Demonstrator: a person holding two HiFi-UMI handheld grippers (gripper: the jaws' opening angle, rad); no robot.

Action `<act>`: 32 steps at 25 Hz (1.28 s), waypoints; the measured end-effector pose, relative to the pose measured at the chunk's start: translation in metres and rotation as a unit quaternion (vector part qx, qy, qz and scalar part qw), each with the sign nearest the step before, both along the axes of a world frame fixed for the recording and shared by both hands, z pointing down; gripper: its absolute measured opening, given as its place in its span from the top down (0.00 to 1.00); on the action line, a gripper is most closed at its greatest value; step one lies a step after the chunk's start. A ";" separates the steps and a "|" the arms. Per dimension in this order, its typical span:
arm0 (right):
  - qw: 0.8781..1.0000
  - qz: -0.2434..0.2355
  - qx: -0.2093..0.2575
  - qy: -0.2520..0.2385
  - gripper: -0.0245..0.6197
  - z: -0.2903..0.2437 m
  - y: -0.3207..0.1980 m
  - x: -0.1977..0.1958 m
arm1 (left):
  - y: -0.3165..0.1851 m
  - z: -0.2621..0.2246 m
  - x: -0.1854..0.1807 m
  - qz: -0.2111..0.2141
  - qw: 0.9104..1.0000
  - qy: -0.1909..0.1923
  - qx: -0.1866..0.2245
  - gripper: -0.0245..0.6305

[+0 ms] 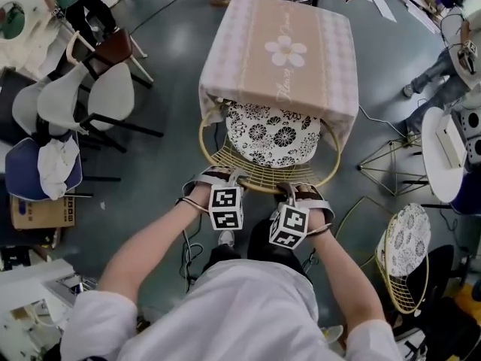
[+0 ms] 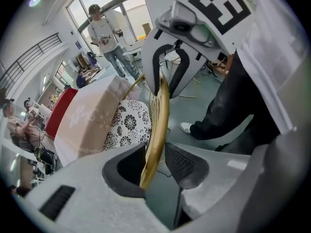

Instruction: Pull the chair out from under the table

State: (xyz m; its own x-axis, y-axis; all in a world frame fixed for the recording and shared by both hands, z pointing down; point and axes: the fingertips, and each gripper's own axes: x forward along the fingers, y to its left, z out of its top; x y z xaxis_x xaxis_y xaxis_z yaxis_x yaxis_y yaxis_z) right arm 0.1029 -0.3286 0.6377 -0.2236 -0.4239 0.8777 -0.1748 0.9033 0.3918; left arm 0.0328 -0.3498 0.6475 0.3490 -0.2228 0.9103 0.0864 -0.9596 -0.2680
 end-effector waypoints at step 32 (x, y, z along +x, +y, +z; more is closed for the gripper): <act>0.999 0.001 -0.022 0.041 0.91 0.008 0.019 -0.009 | 0.024 0.009 -0.007 0.082 0.993 -0.073 0.041 0.89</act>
State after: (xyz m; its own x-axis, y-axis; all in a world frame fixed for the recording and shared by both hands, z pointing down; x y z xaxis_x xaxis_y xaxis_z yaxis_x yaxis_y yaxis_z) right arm 0.0941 -0.3093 0.6461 -0.1498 -0.3844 0.9109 -0.1467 0.9198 0.3640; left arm 0.0262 -0.3260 0.6568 0.2527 -0.2496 0.9348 0.2825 -0.9050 -0.3180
